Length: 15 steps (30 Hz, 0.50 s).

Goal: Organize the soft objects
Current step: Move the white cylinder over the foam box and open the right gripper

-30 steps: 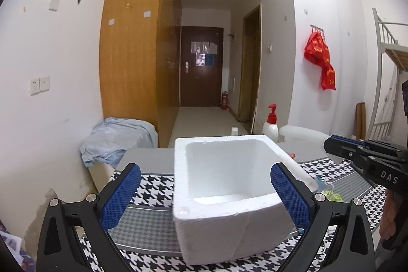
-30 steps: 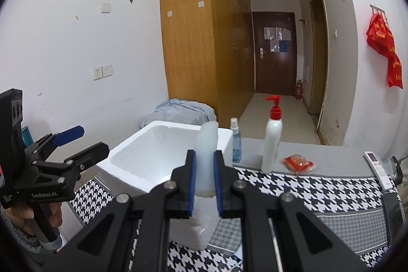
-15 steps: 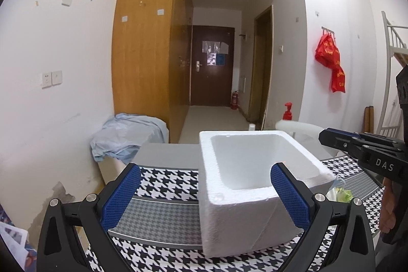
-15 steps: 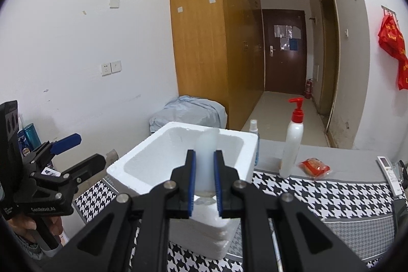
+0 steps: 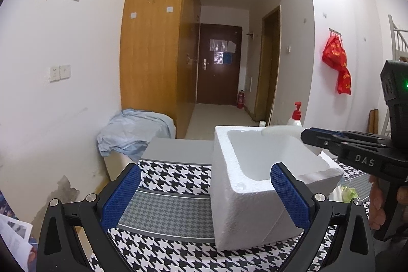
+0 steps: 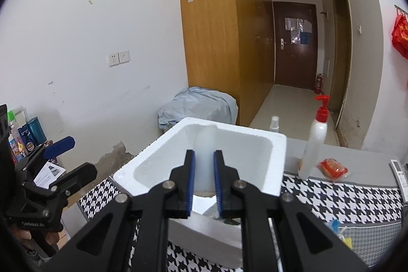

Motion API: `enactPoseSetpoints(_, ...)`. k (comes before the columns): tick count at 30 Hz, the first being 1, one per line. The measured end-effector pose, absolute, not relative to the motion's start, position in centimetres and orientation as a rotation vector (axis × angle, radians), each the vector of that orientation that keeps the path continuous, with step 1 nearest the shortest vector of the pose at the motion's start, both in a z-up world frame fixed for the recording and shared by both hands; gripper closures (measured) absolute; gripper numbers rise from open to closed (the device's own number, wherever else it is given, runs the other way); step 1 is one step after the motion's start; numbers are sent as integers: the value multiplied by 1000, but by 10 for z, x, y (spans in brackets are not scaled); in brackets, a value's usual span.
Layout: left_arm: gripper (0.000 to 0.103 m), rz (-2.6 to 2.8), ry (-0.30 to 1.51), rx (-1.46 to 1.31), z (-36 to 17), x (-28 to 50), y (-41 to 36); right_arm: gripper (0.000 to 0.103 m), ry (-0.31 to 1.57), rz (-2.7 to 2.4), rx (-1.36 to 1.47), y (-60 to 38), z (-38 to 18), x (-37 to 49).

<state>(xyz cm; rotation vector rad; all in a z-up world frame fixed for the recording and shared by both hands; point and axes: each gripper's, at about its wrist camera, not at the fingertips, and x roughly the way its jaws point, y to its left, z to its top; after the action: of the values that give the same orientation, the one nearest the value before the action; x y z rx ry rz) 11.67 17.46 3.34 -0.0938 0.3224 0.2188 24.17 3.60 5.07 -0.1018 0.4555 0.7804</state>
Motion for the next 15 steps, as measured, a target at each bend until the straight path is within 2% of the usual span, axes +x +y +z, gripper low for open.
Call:
enactPoseSetpoints(11,1,232,343,-103,29,118,183,86,488,779,-126,50,45,249)
enactPoseSetpoints(15,1,237,355,-101,28,121,183,81,495,783,-137,56,43,253)
